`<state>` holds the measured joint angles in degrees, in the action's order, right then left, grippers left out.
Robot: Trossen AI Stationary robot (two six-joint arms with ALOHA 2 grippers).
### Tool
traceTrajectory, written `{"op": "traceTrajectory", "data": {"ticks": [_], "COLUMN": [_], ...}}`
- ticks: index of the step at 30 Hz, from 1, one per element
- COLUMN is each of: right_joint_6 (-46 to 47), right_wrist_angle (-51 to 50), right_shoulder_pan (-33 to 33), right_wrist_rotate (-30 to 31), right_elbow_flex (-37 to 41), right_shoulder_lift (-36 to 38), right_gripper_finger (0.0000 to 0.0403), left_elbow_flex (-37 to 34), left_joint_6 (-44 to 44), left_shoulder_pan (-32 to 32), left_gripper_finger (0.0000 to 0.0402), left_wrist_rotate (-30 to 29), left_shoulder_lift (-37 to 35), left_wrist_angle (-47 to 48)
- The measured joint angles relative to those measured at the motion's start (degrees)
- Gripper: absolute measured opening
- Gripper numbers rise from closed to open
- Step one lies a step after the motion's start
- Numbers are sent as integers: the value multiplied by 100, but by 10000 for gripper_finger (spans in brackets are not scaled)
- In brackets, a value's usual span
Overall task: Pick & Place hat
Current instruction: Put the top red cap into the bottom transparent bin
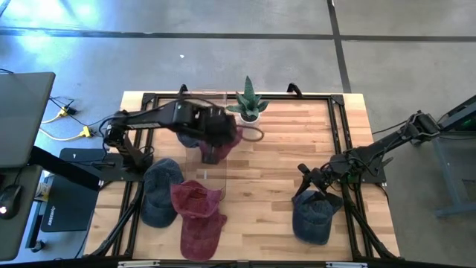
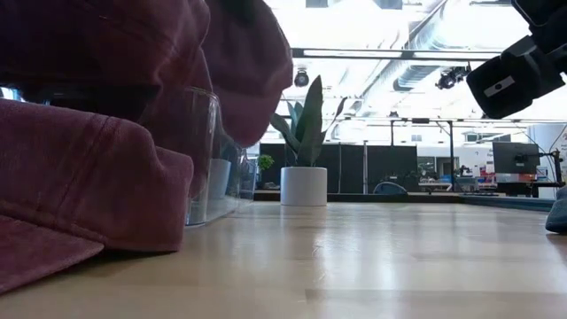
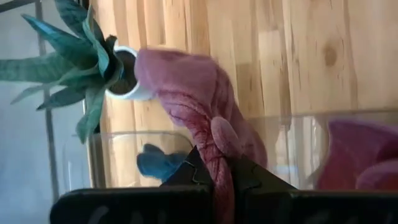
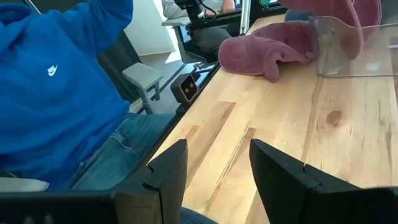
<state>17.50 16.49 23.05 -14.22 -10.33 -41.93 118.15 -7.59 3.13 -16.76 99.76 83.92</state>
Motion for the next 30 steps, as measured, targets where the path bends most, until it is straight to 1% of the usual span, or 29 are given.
{"op": "traceTrajectory", "data": {"ticks": [2, 9, 12, 14, 16, 20, 23, 26, 28, 30], "right_joint_6": [0, -1, 0, -2, 0, 0, -2, -2, -2, -2], "right_wrist_angle": [-24, -39, -39, -39, -39, -39, -39, -39, -39, -38], "right_shoulder_pan": [0, 0, 0, 0, 0, 0, 0, 0, 0, 0], "right_wrist_rotate": [35, 38, 38, 38, 38, 38, 38, 40, 38, 44], "right_elbow_flex": [0, 0, 0, 0, 0, 0, 0, 0, 0, 0], "right_shoulder_lift": [1, 0, 0, 0, 0, 0, 0, 0, 0, 0], "right_gripper_finger": [169, 169, 169, 169, 169, 169, 169, 169, 169, 169], "left_elbow_flex": [0, 2, 0, -83, -267, -789, -1421, -2231, -2766, -3144], "left_joint_6": [155, 556, 883, 1161, 1421, 1716, 1969, 1990, 2065, 2110], "left_shoulder_pan": [170, 842, 1146, 1310, 1421, 1604, 1766, 1816, 1902, 1994], "left_gripper_finger": [0, 0, 0, 0, 0, 0, 0, 0, 0, 0], "left_wrist_rotate": [-177, -641, -943, -1202, -1282, -1373, -1465, -1465, -1256, -1116], "left_shoulder_lift": [-50, -35, -33, -39, -40, -36, -284, -562, -720, -925], "left_wrist_angle": [132, 160, 342, 534, 630, 611, 448, -189, -574, -1070]}}
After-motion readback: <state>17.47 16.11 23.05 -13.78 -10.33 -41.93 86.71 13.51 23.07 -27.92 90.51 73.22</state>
